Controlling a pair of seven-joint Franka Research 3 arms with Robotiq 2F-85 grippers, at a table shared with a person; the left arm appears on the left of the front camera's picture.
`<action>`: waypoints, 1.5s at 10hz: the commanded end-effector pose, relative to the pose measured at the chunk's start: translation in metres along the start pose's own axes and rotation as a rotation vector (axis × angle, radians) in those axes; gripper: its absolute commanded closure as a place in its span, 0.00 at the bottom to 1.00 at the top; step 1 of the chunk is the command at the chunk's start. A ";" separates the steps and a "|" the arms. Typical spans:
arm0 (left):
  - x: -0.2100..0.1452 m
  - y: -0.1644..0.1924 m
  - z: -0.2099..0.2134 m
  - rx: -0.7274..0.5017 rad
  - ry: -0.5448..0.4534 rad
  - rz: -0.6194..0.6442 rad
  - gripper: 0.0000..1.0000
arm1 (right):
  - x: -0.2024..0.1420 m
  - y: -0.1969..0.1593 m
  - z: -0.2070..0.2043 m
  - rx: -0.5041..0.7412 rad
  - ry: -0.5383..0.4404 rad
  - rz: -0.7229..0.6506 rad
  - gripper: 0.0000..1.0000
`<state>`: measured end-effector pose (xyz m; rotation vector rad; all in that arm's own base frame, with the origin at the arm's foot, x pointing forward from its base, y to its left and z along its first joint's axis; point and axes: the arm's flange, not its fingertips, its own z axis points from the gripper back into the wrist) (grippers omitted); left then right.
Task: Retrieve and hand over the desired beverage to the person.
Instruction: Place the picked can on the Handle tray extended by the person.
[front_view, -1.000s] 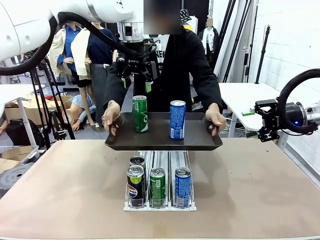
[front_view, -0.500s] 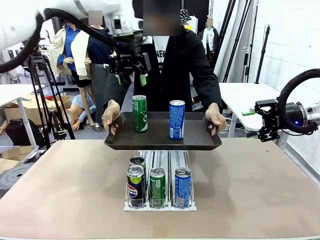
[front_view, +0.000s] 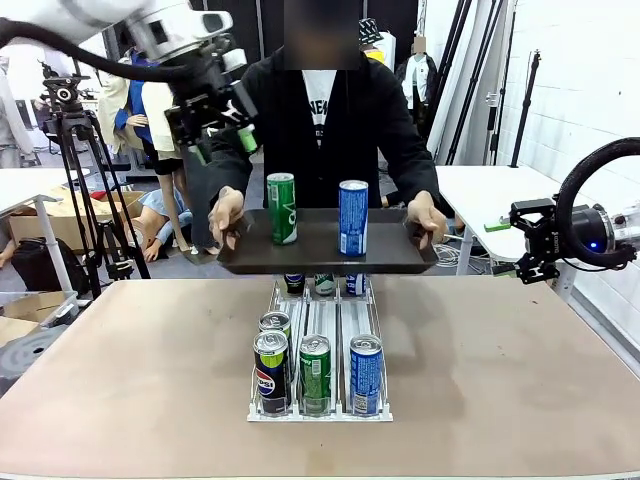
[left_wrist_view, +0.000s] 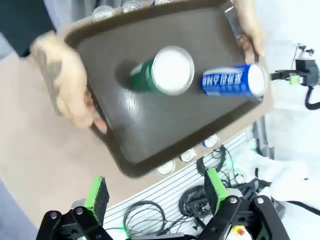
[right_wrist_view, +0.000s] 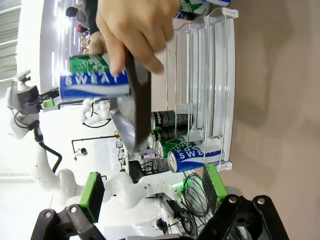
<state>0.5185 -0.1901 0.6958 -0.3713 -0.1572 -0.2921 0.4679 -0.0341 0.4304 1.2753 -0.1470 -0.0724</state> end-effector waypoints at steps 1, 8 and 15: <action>-0.059 0.046 -0.005 -0.105 -0.079 0.012 0.00 | -0.001 0.001 -0.001 -0.009 0.004 -0.003 0.00; -0.106 0.184 -0.046 -0.565 -0.176 0.000 0.00 | -0.001 0.001 -0.001 -0.009 0.004 -0.003 0.00; -0.076 0.268 -0.122 -0.777 -0.161 0.048 0.00 | -0.001 0.001 -0.001 -0.009 0.004 -0.003 0.00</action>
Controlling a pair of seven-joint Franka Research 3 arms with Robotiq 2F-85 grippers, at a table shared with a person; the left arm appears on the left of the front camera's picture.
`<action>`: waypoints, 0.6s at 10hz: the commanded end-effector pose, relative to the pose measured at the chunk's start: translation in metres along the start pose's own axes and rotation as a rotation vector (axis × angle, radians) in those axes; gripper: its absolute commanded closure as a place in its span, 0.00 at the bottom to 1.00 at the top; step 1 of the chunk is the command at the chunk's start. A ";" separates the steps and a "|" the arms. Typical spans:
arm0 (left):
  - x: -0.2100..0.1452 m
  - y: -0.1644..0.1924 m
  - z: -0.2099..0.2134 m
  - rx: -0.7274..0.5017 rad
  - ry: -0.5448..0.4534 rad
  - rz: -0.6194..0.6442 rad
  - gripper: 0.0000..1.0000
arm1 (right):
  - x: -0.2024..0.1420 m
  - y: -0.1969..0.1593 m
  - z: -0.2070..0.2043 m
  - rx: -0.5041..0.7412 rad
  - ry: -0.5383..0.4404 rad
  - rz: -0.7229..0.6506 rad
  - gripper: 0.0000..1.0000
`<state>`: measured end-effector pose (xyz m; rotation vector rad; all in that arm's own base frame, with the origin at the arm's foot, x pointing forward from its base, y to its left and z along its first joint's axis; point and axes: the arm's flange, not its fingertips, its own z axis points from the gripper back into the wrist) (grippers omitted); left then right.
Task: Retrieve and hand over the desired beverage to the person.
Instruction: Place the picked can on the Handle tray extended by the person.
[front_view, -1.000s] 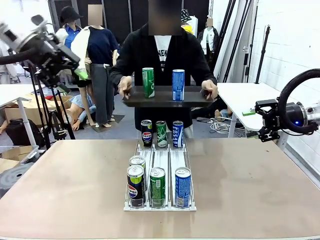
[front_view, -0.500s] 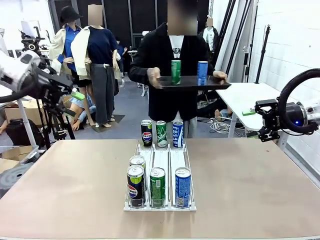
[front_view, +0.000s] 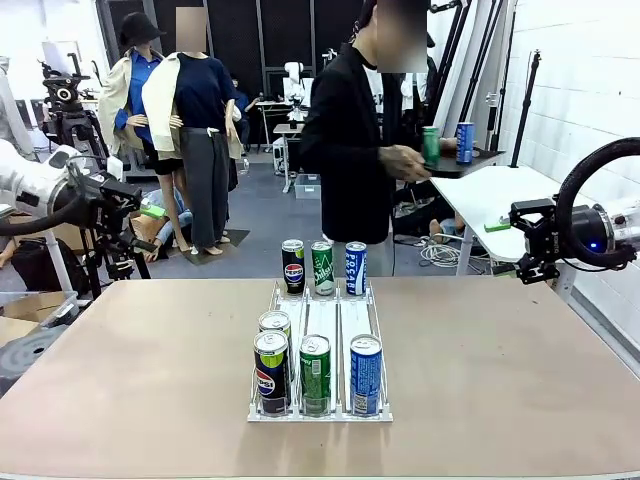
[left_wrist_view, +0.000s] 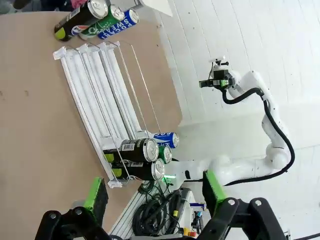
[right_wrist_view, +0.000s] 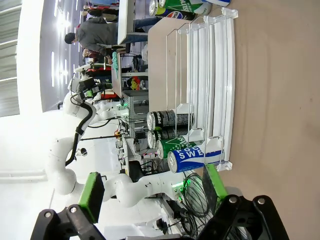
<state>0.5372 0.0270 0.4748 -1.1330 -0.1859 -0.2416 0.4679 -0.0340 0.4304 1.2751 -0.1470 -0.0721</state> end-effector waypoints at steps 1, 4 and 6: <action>0.010 0.002 -0.010 -0.053 0.015 -0.017 0.00 | -0.001 0.001 -0.001 -0.009 0.004 -0.003 0.00; 0.011 0.020 -0.020 -0.094 0.029 0.002 0.00 | -0.001 0.001 -0.001 -0.009 0.004 -0.003 0.00; 0.013 0.028 -0.024 -0.127 0.020 -0.012 0.00 | -0.001 0.001 -0.001 -0.009 0.004 -0.003 0.00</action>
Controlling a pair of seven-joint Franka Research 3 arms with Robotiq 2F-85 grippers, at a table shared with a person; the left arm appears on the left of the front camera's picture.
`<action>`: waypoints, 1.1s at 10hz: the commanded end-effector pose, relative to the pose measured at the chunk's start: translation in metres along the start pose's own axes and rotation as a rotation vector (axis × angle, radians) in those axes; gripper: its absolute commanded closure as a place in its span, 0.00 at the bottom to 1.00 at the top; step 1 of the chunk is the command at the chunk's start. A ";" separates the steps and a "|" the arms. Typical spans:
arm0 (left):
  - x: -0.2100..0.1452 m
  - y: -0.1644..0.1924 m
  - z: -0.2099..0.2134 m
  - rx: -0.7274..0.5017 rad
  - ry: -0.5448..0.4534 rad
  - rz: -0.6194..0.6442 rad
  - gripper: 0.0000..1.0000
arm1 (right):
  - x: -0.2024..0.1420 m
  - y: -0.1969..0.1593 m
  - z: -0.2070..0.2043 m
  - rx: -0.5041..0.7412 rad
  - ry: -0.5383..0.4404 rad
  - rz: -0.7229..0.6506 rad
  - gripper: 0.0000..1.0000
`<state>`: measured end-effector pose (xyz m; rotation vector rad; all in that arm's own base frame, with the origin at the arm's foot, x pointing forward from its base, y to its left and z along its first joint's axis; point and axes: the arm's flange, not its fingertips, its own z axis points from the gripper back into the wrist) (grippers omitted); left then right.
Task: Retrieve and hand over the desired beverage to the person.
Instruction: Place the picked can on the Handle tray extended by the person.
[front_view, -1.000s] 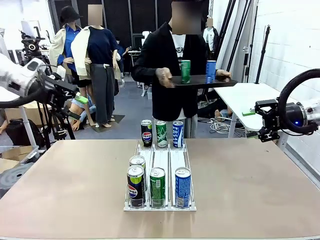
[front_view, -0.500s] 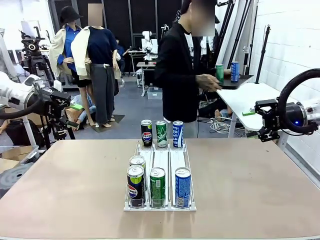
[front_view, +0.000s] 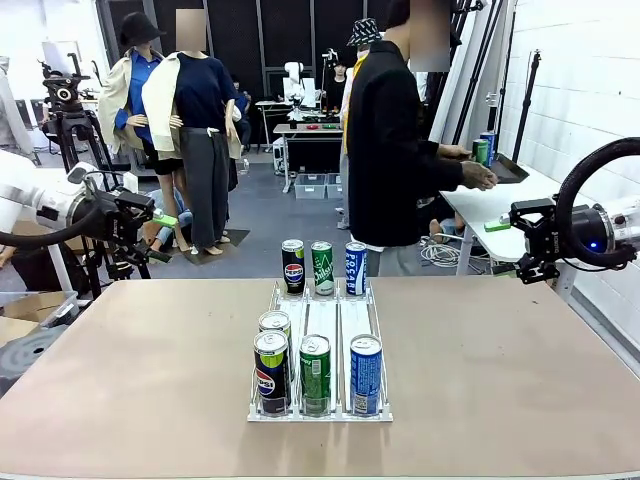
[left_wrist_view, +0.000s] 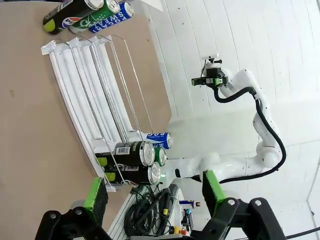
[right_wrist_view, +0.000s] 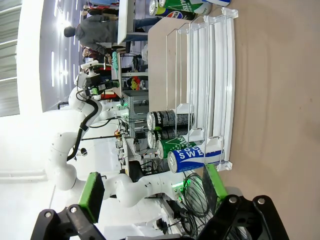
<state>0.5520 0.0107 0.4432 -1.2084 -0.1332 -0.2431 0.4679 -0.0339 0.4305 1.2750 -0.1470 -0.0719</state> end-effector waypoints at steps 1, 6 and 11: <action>0.005 0.005 0.004 -0.066 -0.015 -0.041 0.00 | -0.001 0.001 -0.001 -0.009 0.004 -0.003 0.00; -0.017 0.021 0.015 -0.088 -0.038 -0.017 0.00 | -0.001 0.001 -0.001 -0.009 0.004 -0.003 0.00; -0.032 0.030 0.022 -0.102 -0.071 -0.007 0.00 | -0.001 0.001 -0.001 -0.009 0.004 -0.003 0.00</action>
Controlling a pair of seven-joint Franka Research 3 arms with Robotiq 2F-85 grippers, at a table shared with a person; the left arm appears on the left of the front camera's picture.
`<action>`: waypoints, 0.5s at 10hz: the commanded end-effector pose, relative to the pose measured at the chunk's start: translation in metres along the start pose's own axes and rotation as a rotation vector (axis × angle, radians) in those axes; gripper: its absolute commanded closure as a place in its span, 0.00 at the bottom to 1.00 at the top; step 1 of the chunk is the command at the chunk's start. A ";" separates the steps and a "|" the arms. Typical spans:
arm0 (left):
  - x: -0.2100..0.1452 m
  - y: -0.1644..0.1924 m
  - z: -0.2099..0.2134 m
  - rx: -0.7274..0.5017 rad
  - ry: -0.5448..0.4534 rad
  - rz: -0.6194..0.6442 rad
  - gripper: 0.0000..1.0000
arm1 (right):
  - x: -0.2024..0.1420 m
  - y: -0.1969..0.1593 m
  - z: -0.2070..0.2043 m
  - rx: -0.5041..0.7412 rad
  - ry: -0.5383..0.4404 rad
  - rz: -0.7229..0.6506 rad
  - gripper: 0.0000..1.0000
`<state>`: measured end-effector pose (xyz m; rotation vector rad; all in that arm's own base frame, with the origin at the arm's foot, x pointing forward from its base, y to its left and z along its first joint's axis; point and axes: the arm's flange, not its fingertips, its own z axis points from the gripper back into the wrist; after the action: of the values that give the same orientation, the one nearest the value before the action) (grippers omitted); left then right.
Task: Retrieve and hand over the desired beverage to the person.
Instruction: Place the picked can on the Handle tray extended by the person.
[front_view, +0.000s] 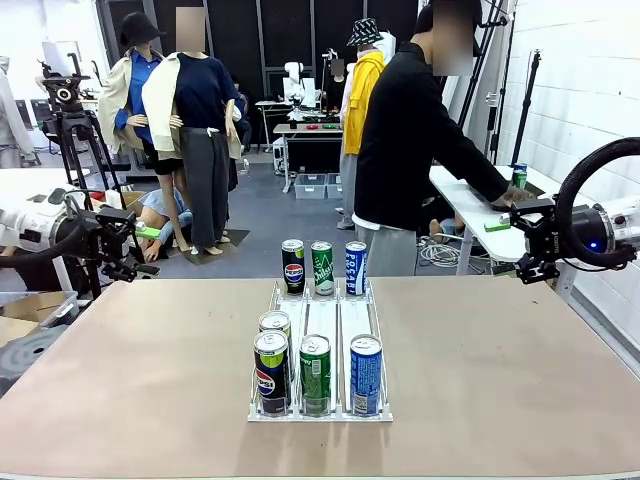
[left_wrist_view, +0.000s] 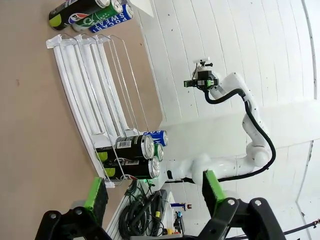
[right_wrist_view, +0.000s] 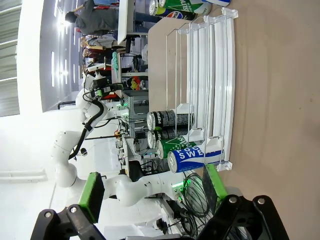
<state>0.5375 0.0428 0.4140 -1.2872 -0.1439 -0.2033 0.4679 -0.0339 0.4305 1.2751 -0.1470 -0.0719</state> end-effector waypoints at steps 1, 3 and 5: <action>-0.010 -0.005 0.005 -0.043 -0.041 -0.040 0.00 | -0.001 0.001 -0.001 -0.009 0.004 -0.003 0.00; -0.002 0.000 0.002 -0.004 -0.008 -0.003 0.00 | -0.001 0.001 -0.001 -0.009 0.004 -0.003 0.00; -0.002 0.000 0.002 -0.004 -0.008 -0.003 0.00 | -0.001 0.001 -0.001 -0.009 0.004 -0.003 0.00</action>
<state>0.5354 0.0453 0.4150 -1.2994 -0.1576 -0.1976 0.4679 -0.0339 0.4305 1.2751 -0.1470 -0.0719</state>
